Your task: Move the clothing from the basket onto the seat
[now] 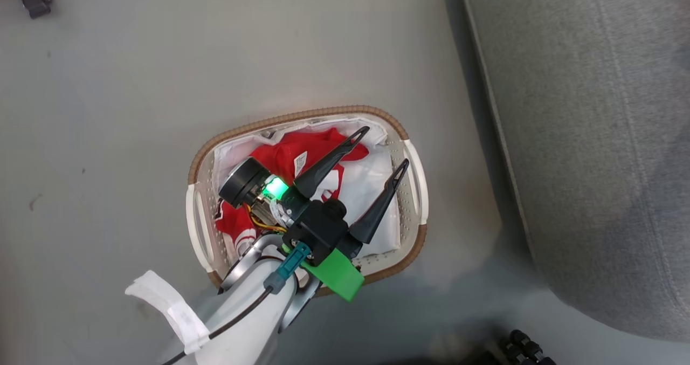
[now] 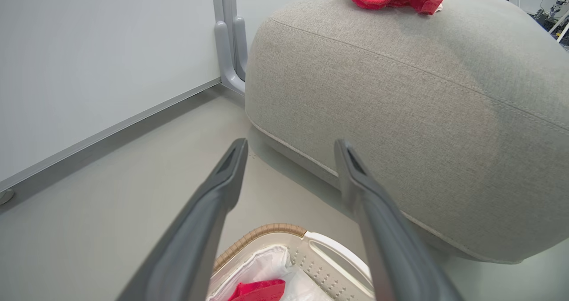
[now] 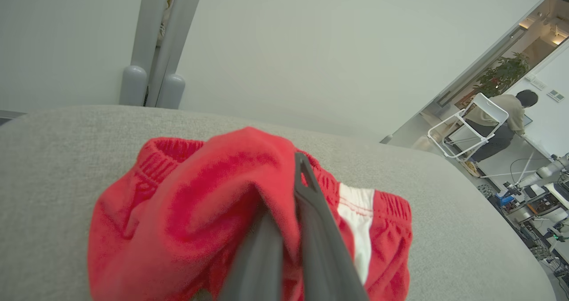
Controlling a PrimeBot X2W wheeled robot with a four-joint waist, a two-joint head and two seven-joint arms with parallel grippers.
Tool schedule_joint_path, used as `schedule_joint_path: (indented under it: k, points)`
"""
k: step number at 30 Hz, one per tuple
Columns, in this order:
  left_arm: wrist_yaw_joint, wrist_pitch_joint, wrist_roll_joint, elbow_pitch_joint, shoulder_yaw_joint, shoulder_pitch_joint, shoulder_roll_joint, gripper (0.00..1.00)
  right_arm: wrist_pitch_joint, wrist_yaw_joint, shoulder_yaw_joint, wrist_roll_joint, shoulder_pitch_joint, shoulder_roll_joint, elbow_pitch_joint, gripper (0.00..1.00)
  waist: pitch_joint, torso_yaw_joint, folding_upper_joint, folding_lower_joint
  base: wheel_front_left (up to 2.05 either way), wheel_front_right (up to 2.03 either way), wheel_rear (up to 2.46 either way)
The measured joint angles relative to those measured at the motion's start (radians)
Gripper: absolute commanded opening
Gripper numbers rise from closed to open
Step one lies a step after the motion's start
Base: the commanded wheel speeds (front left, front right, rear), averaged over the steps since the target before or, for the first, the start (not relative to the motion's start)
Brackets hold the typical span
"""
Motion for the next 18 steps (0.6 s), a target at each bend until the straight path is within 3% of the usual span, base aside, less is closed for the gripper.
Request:
schedule_joint_path:
  k: [7, 8, 11, 12, 13, 18]
  points:
    - [0.001, 0.0, 0.001, 0.011, 0.021, 0.0, 0.015, 1.0, 0.0, 0.0, 0.007, -0.028, 0.028, 0.035, 0.046, 0.07, 0.049, 0.009, 0.0, 0.0, 0.0, 0.0, 0.0]
    - [0.001, 0.0, 0.001, 0.012, 0.025, 0.0, 0.016, 1.0, 0.0, 0.0, 0.014, -0.033, 0.035, 0.039, 0.052, 0.13, 0.05, 0.004, 0.0, 0.0, 0.0, 0.0, 0.0]
    - [0.001, 0.0, 0.0, 0.018, 0.03, -0.001, 0.016, 1.0, 0.0, 0.0, 0.03, -0.034, 0.05, 0.045, 0.062, 0.54, 0.043, -0.011, 0.0, 0.0, 0.0, 0.0, 0.0]
    - [0.001, 0.0, -0.002, 0.019, 0.033, -0.001, 0.016, 1.0, 0.0, 0.0, 0.038, -0.031, 0.054, 0.049, 0.065, 0.95, 0.037, -0.015, 0.0, -0.0001, 0.0, 0.0, 0.0]
    - [0.001, 0.0, -0.003, 0.021, 0.035, -0.002, 0.016, 1.0, 0.0, 0.0, 0.047, -0.024, 0.059, 0.054, 0.065, 1.0, 0.03, -0.02, 0.0, -0.0001, 0.0, 0.0, 0.0]
    - [0.001, 0.0, -0.016, 0.024, 0.051, -0.001, 0.013, 1.0, 0.0, 0.0, 0.09, 0.004, 0.108, 0.064, 0.043, 1.0, -0.01, -0.035, 0.0, -0.0001, 0.0, 0.0, 0.0]
